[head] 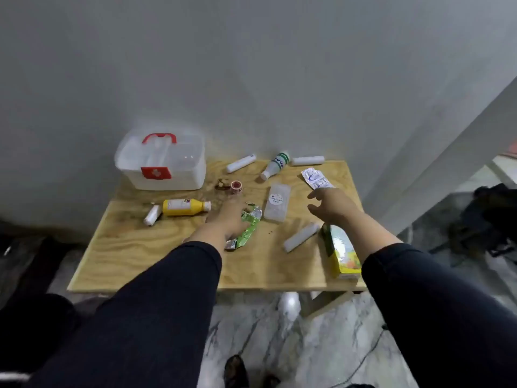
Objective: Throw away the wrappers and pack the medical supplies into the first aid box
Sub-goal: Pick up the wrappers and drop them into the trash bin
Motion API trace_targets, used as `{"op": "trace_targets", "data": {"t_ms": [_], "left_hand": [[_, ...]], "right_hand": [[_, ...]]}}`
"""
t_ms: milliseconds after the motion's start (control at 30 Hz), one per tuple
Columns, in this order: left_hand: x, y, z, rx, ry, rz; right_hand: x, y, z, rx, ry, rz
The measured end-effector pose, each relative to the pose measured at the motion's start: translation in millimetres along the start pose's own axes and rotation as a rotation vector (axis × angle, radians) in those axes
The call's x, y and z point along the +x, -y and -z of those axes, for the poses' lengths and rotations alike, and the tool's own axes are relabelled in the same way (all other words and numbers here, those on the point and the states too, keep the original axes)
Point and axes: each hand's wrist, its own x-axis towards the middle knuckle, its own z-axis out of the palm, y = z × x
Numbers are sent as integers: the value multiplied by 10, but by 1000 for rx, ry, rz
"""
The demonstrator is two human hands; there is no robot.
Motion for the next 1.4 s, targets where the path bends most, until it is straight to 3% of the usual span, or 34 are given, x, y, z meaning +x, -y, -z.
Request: {"op": "trace_targets", "data": {"t_ms": [300, 633, 867, 1100, 1200, 1400], "left_hand": [[224, 222, -392, -73, -62, 151], [308, 131, -537, -156, -283, 328], [286, 11, -591, -300, -341, 458], [206, -136, -359, -383, -516, 445], [159, -233, -52, -464, -642, 424], [-168, -260, 447, -627, -851, 489]], "right_hand": [[415, -311, -203, -23, -32, -51], [1080, -411, -283, -184, 31, 70], [1132, -512, -296, -352, 79, 204], [1078, -467, 135, -189, -17, 162], [1045, -129, 411, 51, -51, 214], [843, 847, 586, 462, 144, 423]]}}
